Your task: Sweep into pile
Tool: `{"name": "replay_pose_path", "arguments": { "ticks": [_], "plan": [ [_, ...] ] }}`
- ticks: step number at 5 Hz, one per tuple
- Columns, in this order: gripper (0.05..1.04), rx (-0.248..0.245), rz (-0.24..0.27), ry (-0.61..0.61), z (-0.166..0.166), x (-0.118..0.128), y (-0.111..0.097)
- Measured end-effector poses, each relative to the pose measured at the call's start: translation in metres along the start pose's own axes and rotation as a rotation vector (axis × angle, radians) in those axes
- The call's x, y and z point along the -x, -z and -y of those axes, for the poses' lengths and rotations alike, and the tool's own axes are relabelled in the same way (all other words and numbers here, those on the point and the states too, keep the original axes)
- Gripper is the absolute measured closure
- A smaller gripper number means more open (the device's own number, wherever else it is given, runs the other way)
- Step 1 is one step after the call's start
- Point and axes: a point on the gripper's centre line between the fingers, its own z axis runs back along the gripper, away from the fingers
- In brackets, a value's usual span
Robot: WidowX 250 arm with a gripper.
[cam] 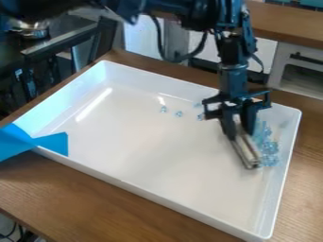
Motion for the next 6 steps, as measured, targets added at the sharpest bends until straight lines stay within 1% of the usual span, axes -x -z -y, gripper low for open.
{"name": "replay_pose_path", "arguments": {
  "ticks": [1, 2, 3, 4, 5, 6],
  "plan": [
    [0.723, 0.079, -0.034, 0.009, -0.014, -0.007, -0.043],
    [0.723, 0.148, -0.09, 0.018, -0.029, -0.012, -0.08],
    [0.723, 0.131, -0.13, 0.121, -0.049, -0.016, -0.11],
    [0.723, 0.014, -0.127, 0.188, -0.092, -0.032, -0.124],
    [0.723, -0.073, -0.112, 0.314, -0.116, -0.042, -0.118],
    [0.723, -0.162, -0.038, 0.339, -0.14, -0.063, -0.108]
  ]
}}
